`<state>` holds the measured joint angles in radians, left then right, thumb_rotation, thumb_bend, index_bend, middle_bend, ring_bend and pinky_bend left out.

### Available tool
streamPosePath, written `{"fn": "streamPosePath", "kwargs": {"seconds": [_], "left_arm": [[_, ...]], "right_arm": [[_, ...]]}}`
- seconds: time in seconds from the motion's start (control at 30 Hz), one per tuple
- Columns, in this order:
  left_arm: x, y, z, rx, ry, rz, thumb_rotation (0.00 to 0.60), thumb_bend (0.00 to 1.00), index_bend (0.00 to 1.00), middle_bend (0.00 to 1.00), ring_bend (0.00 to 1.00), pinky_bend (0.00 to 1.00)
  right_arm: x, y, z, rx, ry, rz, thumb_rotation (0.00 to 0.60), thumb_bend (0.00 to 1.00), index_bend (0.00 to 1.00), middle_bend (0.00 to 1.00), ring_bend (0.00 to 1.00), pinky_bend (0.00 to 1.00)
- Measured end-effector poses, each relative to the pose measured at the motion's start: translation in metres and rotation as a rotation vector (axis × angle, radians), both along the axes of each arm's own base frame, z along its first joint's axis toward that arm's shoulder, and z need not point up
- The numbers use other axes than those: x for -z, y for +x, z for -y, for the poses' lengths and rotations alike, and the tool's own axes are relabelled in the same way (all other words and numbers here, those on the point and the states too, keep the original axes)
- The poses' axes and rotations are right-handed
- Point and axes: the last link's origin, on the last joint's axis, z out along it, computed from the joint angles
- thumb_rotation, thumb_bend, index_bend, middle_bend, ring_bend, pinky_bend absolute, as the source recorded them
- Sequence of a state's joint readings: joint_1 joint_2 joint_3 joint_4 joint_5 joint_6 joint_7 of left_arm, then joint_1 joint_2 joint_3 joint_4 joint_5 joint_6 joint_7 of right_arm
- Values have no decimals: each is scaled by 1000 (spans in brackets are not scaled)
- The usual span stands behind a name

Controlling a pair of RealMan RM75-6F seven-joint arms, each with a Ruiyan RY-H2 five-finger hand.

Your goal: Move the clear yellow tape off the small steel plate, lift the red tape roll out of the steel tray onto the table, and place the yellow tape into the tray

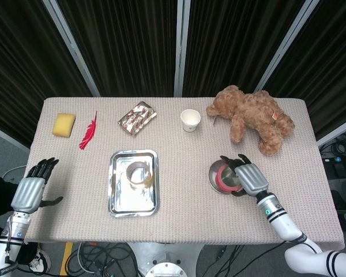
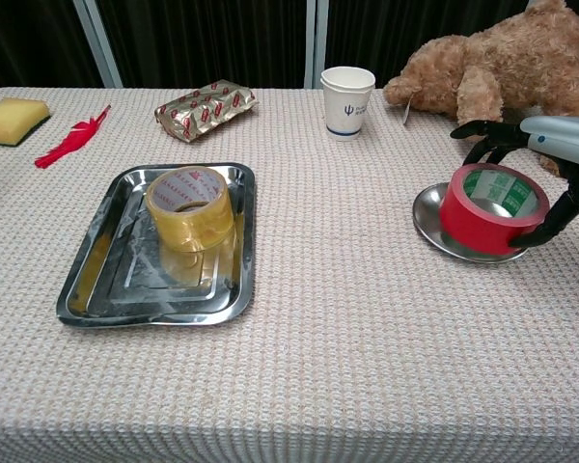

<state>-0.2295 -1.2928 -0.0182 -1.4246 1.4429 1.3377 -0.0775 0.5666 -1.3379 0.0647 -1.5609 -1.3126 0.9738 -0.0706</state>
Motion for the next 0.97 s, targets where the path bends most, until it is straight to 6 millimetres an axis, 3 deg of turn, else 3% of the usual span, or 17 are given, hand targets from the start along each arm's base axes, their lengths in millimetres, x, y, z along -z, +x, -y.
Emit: {"fn": "streamPosePath", "kwargs": {"seconds": [0.27,0.5,0.7,0.83,0.97], "left_arm": [[-2,1,2,4,14,-6,600,89,47,42,0,131],[-9,5,10,19,34,7,600,89,48,42,0,129],[-21,14,26,79,55,-24,600,88,49,42,0,121],[-27,11,38,73,77,-67,600,89,50,42,0,121],[-31,6,44,65,111,-85,600,89,50,42,0,120]], "right_arm": [[-5,-1,1,-17,-23,33,600,0,0,0,0,0],[-32,-16,-14,-26,-133,67,600,0,0,0,0,0],[-69,-51,-48,11,-307,30,600,0,0,0,0,0],[-97,-87,-92,99,-456,-12,600,0,0,0,0,0],[-113,-117,-130,172,-540,-61,600,0,0,0,0,0]]}}
